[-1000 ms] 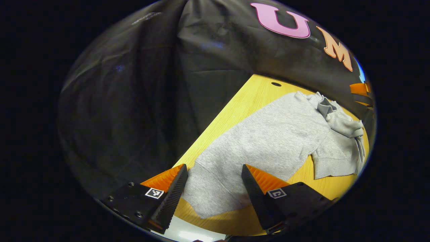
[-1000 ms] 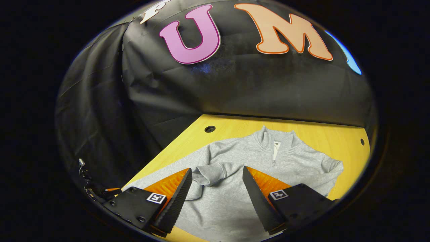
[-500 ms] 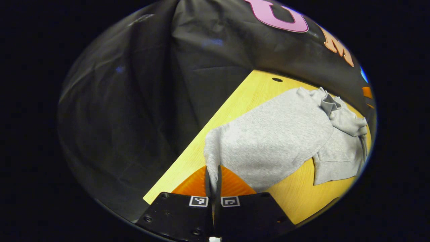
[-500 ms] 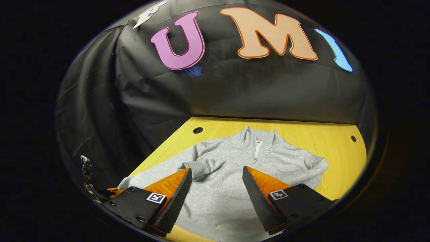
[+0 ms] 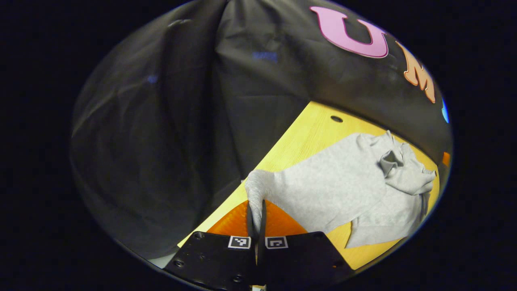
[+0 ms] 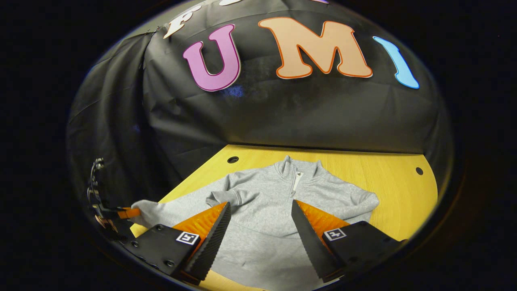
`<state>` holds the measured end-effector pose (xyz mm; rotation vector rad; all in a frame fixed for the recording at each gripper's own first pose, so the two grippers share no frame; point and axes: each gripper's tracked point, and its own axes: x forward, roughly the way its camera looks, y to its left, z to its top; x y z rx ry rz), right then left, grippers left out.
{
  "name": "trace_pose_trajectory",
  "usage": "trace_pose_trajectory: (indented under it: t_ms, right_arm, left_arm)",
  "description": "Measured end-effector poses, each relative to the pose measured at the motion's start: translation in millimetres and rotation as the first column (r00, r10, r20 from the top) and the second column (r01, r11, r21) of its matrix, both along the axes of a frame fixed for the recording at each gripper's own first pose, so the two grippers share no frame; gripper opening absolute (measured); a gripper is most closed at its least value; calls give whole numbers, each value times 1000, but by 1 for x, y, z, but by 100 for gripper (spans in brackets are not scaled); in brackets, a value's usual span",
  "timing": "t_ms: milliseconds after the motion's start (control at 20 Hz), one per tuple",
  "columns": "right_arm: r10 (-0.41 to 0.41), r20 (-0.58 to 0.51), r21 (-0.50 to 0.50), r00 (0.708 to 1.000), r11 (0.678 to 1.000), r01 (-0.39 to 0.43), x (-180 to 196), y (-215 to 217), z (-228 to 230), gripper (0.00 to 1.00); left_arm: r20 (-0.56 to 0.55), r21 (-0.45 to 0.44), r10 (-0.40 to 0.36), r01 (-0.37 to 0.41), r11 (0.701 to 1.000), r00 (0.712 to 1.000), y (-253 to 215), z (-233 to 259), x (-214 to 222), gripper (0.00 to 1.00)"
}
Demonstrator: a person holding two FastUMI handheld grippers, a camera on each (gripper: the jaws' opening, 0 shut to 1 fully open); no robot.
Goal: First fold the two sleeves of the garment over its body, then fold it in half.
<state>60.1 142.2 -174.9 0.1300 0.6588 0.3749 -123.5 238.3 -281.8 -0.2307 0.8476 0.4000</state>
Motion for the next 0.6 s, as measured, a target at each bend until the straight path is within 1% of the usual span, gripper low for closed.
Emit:
trace_pose_trajectory:
  t_ms: [200, 350, 400, 450, 600]
  right_arm:
    - [-16, -11, 7, 1000, 1000, 16, -14, -19, -4, 96]
    - [-44, -16, 15, 999, 999, 44, -20, -36, -3, 96]
    - [-53, -15, 15, 998, 998, 53, -22, -42, -3, 91]
    - [-61, -14, 13, 998, 998, 62, -24, -49, -3, 96]
    - [-91, -9, -3, 996, 996, 91, -31, -71, -5, 96]
  left_arm:
    - [99, 28, -61, 59, 998, 993, -19, 45, 51, 0]
    - [172, 54, -116, 108, 993, 978, -36, 75, 89, 0]
    - [193, 61, -136, 126, 990, 972, -43, 83, 101, 0]
    - [206, 63, -160, 150, 987, 965, -53, 87, 112, 0]
    - [249, 76, -229, 217, 973, 941, -85, 104, 144, 0]
